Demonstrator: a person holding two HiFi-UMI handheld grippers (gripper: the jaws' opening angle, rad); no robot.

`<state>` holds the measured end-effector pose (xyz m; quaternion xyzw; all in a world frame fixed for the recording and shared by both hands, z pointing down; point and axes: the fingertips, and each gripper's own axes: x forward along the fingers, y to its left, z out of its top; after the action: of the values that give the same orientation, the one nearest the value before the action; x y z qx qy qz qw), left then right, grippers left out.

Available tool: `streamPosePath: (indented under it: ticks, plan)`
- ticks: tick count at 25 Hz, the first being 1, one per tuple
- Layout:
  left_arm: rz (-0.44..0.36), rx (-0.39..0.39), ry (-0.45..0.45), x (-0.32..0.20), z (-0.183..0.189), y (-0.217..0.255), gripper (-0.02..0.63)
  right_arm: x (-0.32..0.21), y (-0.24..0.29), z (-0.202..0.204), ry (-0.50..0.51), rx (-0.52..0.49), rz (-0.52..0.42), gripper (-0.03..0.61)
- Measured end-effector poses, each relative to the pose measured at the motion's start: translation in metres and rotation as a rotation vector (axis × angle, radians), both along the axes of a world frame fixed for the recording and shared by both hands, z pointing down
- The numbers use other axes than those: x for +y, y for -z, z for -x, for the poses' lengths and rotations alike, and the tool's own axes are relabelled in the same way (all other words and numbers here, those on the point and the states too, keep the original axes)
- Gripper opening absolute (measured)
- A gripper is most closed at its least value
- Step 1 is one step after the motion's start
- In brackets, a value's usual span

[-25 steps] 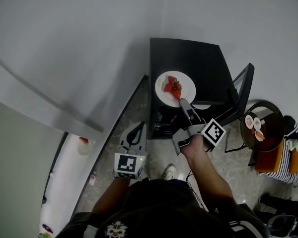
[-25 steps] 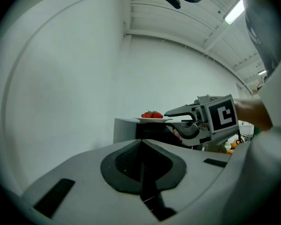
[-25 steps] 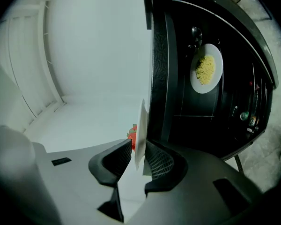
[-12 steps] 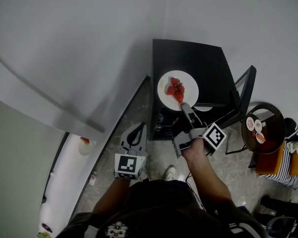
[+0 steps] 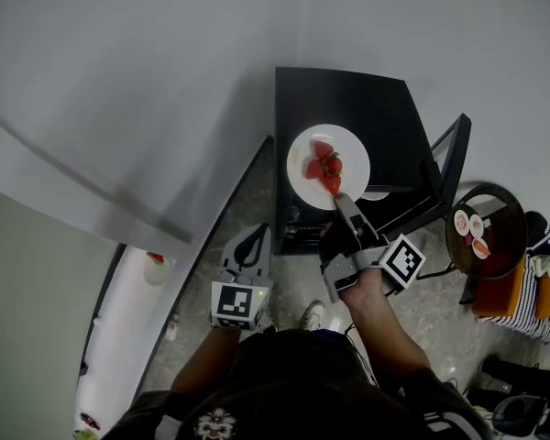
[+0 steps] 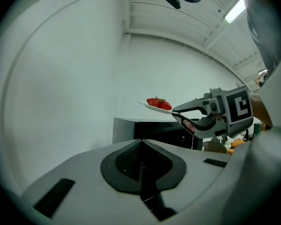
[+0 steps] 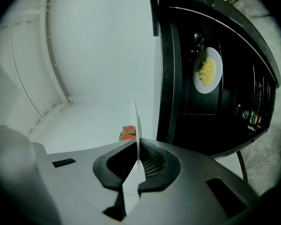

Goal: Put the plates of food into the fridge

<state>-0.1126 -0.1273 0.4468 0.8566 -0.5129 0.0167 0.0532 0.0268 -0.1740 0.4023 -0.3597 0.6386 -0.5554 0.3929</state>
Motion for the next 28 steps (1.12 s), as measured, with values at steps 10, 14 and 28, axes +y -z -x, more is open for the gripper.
streamPosePath:
  ticks: [10, 14, 28]
  plan:
    - [-0.014, -0.027, -0.018, 0.008, -0.014, 0.002, 0.009, 0.063, 0.000, -0.011, 0.074, 0.057, -0.009, 0.034]
    - [-0.006, -0.041, -0.011, 0.001, -0.012, -0.003, 0.009, 0.080, -0.013, -0.017, 0.091, 0.078, 0.026, 0.034]
    - [0.038, -0.079, -0.038, 0.008, -0.028, -0.022, 0.009, 0.107, -0.089, -0.057, 0.076, 0.194, 0.178, 0.034]
